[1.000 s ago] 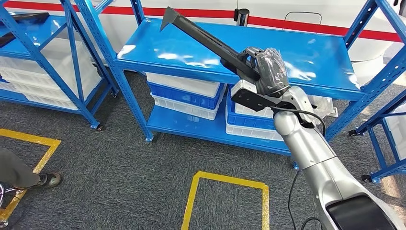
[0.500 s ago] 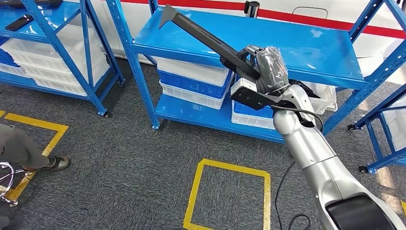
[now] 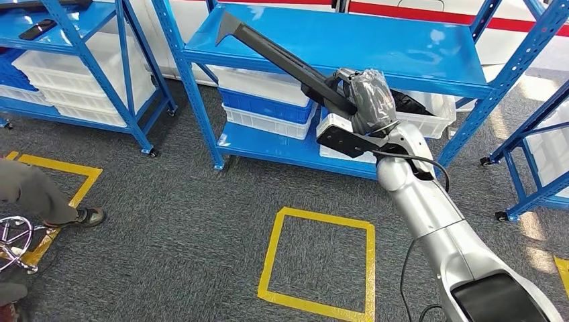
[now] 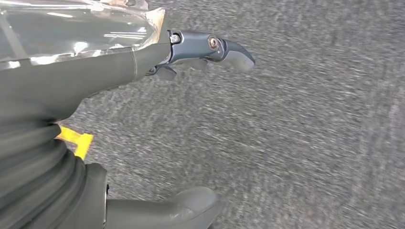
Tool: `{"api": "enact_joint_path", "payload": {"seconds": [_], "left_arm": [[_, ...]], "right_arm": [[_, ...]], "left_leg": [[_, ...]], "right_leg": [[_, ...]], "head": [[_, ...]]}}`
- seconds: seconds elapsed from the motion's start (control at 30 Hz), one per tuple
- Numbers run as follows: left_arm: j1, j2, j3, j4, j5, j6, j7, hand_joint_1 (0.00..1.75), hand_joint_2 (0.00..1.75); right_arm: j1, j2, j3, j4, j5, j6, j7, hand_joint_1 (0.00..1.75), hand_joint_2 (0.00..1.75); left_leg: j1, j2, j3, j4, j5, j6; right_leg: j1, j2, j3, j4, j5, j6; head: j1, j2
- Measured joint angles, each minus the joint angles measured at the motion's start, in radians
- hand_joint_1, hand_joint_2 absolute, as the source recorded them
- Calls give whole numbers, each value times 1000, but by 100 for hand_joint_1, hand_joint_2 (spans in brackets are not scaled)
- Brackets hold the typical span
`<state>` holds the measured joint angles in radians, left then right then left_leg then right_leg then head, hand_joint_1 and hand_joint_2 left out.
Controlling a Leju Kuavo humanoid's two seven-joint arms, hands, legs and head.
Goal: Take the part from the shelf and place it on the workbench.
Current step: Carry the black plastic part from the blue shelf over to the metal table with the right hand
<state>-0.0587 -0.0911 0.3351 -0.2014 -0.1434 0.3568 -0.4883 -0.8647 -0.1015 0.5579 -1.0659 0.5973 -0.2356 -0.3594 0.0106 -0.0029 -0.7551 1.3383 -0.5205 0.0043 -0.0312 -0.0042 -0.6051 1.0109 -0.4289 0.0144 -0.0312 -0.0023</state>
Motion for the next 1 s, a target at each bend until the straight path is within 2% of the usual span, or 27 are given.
{"api": "enact_joint_path", "payload": {"seconds": [0.03, 0.07, 0.1, 0.13, 0.17, 0.23, 0.27, 0.3, 0.33, 0.4, 0.43, 0.47, 0.5, 0.53, 0.57, 0.6, 0.63, 0.67, 0.7, 0.73, 0.77, 0.8, 0.83, 0.9, 0.93, 0.97, 1.0], "left_arm": [[-1, 0, 0, 0, 0, 0, 0, 0, 175], [-1, 0, 0, 0, 0, 0, 0, 0, 175], [-3, 0, 0, 0, 1, 1, 0, 0, 175], [-5, -1, 1, 0, 1, 1, 0, 0, 175], [-7, -1, 1, 0, 2, 1, 0, 0, 175], [-7, -2, 2, 0, 3, 1, -1, 0, 175], [-6, -3, 3, 1, 3, 1, -1, 0, 175], [-6, -2, 4, 1, 3, 1, -1, 0, 175], [-5, -2, 4, 1, 2, 1, -2, 0, 175], [-5, 0, 5, 1, 1, -1, -2, 0, 175], [-5, 0, 5, 1, 0, -3, -2, 0, 175], [-5, 0, 5, 1, 0, -5, -3, 0, 175], [-5, 0, 5, 1, -1, -6, -3, 0, 175], [-5, -1, 5, 1, -1, -8, -3, 0, 175], [-5, -4, 5, 1, -1, -8, -4, 0, 175], [-6, -5, 5, 1, -1, -9, -5, 0, 175], [-6, -8, 5, 1, 0, -9, -5, 0, 175], [-7, -10, 6, 1, 0, -9, -6, 0, 175], [-7, -9, 6, 1, 0, -9, -7, 0, 175], [-7, -9, 6, 1, 0, -10, -7, 0, 175], [-7, -8, 7, 1, -1, -10, -7, 0, 175], [-6, -8, 7, 1, -1, -10, -7, 0, 175], [-5, -8, 7, 1, 0, -10, -7, 0, 175], [-4, -7, 8, 1, 0, -10, -7, 0, 175], [-4, -6, 9, 1, 0, -10, -7, 0, 175], [-4, -5, 11, 1, 0, -10, -7, 0, 175], [-4, -4, 12, 1, 0, -10, -7, 0, 175]], "right_arm": [[2, 1, 0, 0, 1, 0, 0, 171, 175], [2, 3, 0, -2, 1, -1, -1, 171, 175], [2, 4, -1, -3, 2, -2, -1, 171, 175], [0, 6, -1, -5, 3, -2, -2, 171, 175], [-1, 7, -2, -6, 4, -4, -2, 171, 175], [1, 9, -1, -6, 5, -7, -4, 171, 175], [4, 10, -1, -6, 6, -8, -4, 171, 175], [8, 10, -1, -6, 7, -10, -4, 171, 175], [10, 9, -1, -6, 9, -11, -3, 171, 175], [13, 9, -2, -6, 12, -13, -1, 171, 175], [16, 8, -2, -6, 12, -14, 0, 171, 175], [19, 7, -2, -7, 13, -15, 1, 171, 175], [23, 7, -3, -7, 13, -15, 2, 171, 175], [26, 6, -3, -9, 14, -15, 3, 171, 175], [27, 6, -4, -12, 14, -15, 4, 171, 175], [25, 7, -7, -17, 15, -15, 4, 171, 175], [21, 7, -9, -23, 15, -15, 5, 171, 175], [16, 8, -11, -28, 15, -15, 5, 171, 175], [11, 9, -13, -31, 16, -16, 5, 171, 175], [9, 10, -14, -33, 16, -16, 5, 171, 175], [6, 10, -14, -33, 16, -16, 5, 171, 175], [5, 10, -15, -33, 16, -16, 6, 171, 175], [4, 11, -17, -33, 16, -16, 6, 171, 175], [2, 13, -20, -33, 15, -16, 8, 171, 175], [3, 13, -22, -33, 15, -16, 8, 171, 175], [4, 13, -23, -33, 15, -16, 8, 171, 175], [5, 13, -24, -33, 15, -16, 8, 171, 175]], "left_leg": [[4, 0, 48, -47, 20, -1], [9, 0, 111, -118, 28, -4], [11, -3, 171, -195, 23, -6], [12, -6, 212, -253, 12, -7], [9, -9, 233, -290, 3, -4], [1, -9, 224, -308, 10, 16], [-2, -8, 213, -309, 21, 31], [-5, -5, 200, -311, 34, 44], [-7, -3, 184, -312, 48, 55], [-16, -2, 148, -311, 76, 66], [-21, -2, 130, -310, 90, 69], [-27, -2, 113, -310, 104, 72], [-33, -2, 98, -309, 117, 75], [-39, -2, 83, -309, 130, 77], [-42, -2, 72, -309, 142, 78], [-45, -2, 64, -309, 153, 78], [-46, 0, 58, -310, 165, 76], [-43, 2, 56, -313, 176, 72], [-42, 4, 55, -319, 189, 66], [-40, 5, 55, -326, 200, 60], [-38, 4, 51, -328, 198, 53], [-37, 1, 43, -316, 174, 44], [-34, -1, 29, -282, 129, 35], [-19, -2, -5, -156, 19, 13], [-10, -2, -17, -87, -10, 2], [-1, -1, -18, -39, -10, -9], [8, -1, -4, -19, 9, -19]], "right_leg": [[-1, 0, -12, 0, 10, 5], [0, 0, -21, 1, 19, 11], [1, 1, -28, 3, 27, 18], [4, 1, -34, 4, 36, 26], [6, 1, -39, 3, 46, 35], [7, 0, -48, -1, 63, 53], [6, 0, -60, 7, 54, 54], [5, 0, -77, 34, 27, 49], [4, 0, -99, 81, -16, 40], [8, 1, -140, 216, -105, 26], [12, 1, -146, 275, -126, 26], [18, 1, -139, 311, -126, 28], [27, 2, -115, 315, -111, 29], [39, 2, -72, 282, -90, 26], [53, 2, -14, 218, -80, 13], [64, 0, 52, 132, -87, -7], [73, -1, 103, 59, -100, -24], [77, -2, 133, 5, -114, -39], [78, -4, 144, -25, -117, -47], [76, -4, 139, -33, -106, -51], [71, -5, 135, -43, -91, -56], [65, -7, 129, -50, -73, -60], [57, -9, 120, -56, -55, -60], [48, -10, 90, -56, -24, -56], [44, -10, 73, -55, -10, -50], [39, -11, 55, -53, 3, -43], [33, -12, 38, -50, 15, -36]], "head": [[0, 0], [0, 0], [0, 0], [0, 0], [0, 0], [0, 0], [0, 0], [2, 0], [4, 0], [8, 0], [8, 0], [8, 0], [8, 0], [8, 0], [7, 0], [6, 0], [4, 0], [2, 0], [1, 0], [1, 0], [3, 0], [5, 0], [6, 0], [5, 0], [4, 0], [4, 0], [4, 0]]}}
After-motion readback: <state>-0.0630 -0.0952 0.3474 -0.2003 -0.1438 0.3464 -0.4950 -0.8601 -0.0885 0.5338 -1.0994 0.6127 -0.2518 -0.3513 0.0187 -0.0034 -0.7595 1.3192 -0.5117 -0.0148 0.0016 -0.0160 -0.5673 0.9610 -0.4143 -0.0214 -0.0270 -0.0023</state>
